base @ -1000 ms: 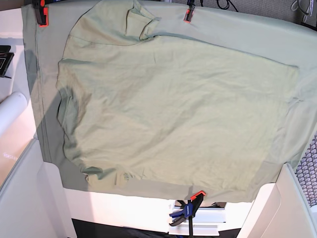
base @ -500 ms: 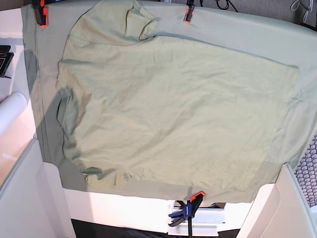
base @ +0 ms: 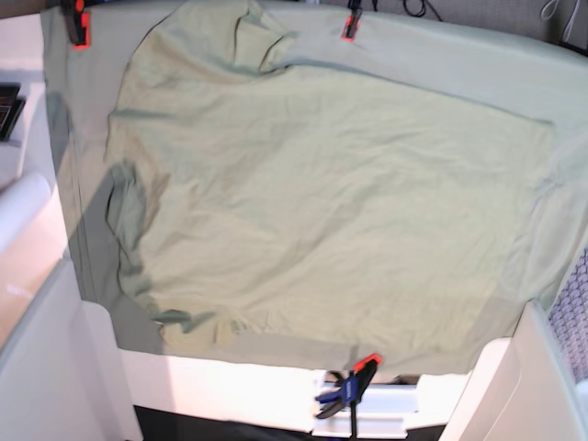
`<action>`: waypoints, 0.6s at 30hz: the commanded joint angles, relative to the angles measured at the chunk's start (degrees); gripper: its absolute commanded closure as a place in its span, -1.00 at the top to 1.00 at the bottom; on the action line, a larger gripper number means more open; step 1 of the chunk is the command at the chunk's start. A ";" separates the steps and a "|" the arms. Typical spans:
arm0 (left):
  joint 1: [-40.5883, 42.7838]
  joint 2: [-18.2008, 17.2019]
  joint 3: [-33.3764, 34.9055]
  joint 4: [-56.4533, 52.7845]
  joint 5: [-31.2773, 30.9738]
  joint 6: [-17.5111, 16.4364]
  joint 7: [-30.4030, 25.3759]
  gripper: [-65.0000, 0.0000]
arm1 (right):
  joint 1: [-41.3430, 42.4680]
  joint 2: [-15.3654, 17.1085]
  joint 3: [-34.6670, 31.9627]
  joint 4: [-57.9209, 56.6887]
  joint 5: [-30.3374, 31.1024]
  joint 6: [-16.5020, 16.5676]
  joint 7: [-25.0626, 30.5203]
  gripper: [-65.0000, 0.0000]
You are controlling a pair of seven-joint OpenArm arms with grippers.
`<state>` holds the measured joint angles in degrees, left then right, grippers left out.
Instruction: Fold the T-shirt properly
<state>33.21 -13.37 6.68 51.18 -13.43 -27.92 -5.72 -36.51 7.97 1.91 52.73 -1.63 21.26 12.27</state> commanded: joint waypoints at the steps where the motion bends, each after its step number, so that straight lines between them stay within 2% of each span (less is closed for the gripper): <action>1: 2.43 -0.68 -1.18 3.15 -0.11 -0.87 -0.48 -0.70 | -2.84 1.36 0.09 3.06 1.05 0.63 1.03 -0.89; 3: 5.53 -1.44 -3.28 8.46 -0.11 -2.21 -0.48 -0.70 | -6.93 2.93 0.11 8.81 2.08 0.63 1.03 -0.89; 7: 10.69 -2.91 -7.78 17.38 -0.57 -8.46 -0.50 -0.70 | -14.36 5.42 0.11 20.37 3.63 0.63 1.03 -0.89; 9: 12.98 -3.56 -9.99 21.03 -3.08 -10.60 -0.48 -0.70 | -17.68 5.97 0.52 26.34 3.58 0.63 1.03 -0.89; 12: 16.15 -4.22 -13.16 25.64 -7.28 -11.87 -0.46 -0.70 | -21.59 6.01 2.27 35.28 3.61 0.63 0.96 -0.89; 15: 18.67 -4.81 -16.09 29.68 -8.26 -12.08 -0.46 -0.67 | -23.74 6.01 4.13 43.67 3.89 0.63 0.31 -0.89; 18: 21.14 -5.31 -18.43 33.22 -8.24 -12.08 -0.46 -0.61 | -23.74 5.97 6.45 50.49 9.03 0.59 -3.23 -0.89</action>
<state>53.15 -18.31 -11.49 83.88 -21.28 -38.94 -5.52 -59.35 13.63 8.08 102.59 7.22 21.50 7.57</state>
